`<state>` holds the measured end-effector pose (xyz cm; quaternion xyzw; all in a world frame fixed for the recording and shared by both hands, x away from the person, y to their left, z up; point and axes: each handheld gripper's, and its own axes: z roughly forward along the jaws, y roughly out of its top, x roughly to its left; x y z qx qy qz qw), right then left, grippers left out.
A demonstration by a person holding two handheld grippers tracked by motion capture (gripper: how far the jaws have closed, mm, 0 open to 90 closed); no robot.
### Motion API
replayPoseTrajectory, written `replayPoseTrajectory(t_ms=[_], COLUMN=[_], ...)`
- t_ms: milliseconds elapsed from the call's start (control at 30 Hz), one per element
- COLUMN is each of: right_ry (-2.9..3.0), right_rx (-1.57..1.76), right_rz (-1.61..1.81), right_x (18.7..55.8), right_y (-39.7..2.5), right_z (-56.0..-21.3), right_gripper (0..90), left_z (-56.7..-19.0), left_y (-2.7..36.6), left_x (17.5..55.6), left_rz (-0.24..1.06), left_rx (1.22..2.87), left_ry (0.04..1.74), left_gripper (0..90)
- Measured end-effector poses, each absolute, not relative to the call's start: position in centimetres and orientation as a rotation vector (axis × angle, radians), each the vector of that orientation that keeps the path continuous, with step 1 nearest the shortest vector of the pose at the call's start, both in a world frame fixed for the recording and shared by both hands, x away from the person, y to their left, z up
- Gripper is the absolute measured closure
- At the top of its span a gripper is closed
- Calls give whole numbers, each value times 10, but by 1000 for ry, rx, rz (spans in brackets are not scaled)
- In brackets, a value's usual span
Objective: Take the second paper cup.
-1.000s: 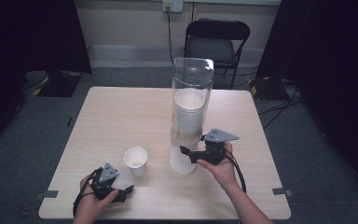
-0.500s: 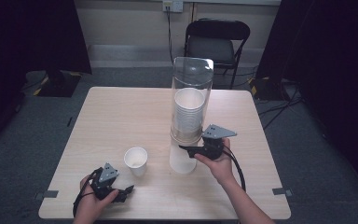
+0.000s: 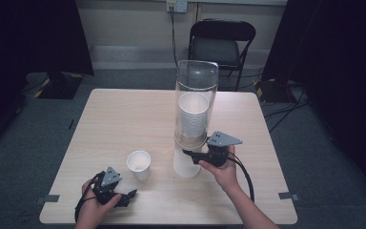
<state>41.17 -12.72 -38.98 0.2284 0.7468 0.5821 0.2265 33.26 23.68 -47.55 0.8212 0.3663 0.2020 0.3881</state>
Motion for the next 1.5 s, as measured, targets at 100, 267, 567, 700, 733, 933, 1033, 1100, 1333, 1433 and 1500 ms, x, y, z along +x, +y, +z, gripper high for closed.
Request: replayPoseTrajectory(t_ms=[100,267,567,700,733,933,1033,1100,1333,1433,1500], right_ry=[2067,2071,2027,2032,2034,2047,2043,2051,2296,2314,2323], right_rx=[640,641,649,636,632,636,635,621,666,652,641], right_rz=[1606,1605,1626,1618,1619,1600,1615,1607,1367,1361,1338], right_x=[412,413,413,414,415,412,413,412,418,417,417], right_y=[-127,-127,-125,-123,-123,-123,-124,-123,-129,-123,-123], right_z=[-388,-387,-379,-381,-381,-382,-385,-386,-426,-425,-426], right_gripper=[341,327,231,311,314,327,329,334,365,357,354], left_z=[-475,-475,-475,-475,-475,-476,-476,-476,-475,-475,-475], left_y=[237,237,237,237,237,237,237,237,237,237,237], left_x=[333,333,333,333,333,333,333,333,333,334,334], left_rz=[515,513,513,513,513,514,514,514,511,507,507], left_rx=[2090,2090,2089,2090,2090,2089,2089,2089,2094,2096,2095], left_ry=[931,930,930,930,930,932,932,932,923,920,920], left_gripper=[97,97,97,97,97,97,97,97,92,89,89])
